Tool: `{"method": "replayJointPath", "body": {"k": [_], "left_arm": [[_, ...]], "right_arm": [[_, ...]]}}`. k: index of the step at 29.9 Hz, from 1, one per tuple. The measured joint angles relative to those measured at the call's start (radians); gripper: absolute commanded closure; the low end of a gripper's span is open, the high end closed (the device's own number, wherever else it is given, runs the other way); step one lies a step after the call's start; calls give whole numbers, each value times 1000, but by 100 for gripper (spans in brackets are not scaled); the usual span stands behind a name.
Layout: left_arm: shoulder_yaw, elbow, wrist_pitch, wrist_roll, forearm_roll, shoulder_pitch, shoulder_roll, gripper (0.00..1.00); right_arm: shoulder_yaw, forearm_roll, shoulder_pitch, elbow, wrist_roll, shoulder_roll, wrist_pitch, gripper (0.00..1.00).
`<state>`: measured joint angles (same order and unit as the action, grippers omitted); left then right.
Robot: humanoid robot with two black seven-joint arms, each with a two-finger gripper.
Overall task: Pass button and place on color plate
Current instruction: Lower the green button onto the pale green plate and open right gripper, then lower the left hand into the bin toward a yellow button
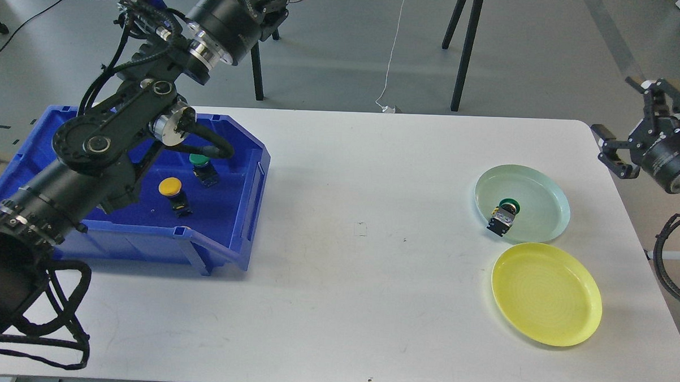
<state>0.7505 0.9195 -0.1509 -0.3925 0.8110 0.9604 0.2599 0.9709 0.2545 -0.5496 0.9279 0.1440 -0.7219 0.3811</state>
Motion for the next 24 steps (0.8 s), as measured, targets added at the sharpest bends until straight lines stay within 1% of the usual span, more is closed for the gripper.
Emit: {"method": "replayJointPath", "body": {"k": [3,6,12,16,19,24], "left_arm": [[-14,40,5,19,57,-1,38,1],[-24,104,14,42,182,-8,104,1],[-54,186,38,52,431,-31,268,3],[-173,269,37,52,550,-35,417,4],[-308,332,36,51,660,-34,539,4],[-448,354,36,36,897,-34,664,8]], "right_arm": [[58,-73,-23,-37,-6,6,25,6],[67,-192,-71,-87,-15,10,53,5],[82,-360,-114,-156,-22,18,101,4],[76,-450,-109,-195,-24,27,107,4],[73,-476,-96,-231,-24,41,107,4],[76,-480,-76,-245,-24,48,108,4]]}}
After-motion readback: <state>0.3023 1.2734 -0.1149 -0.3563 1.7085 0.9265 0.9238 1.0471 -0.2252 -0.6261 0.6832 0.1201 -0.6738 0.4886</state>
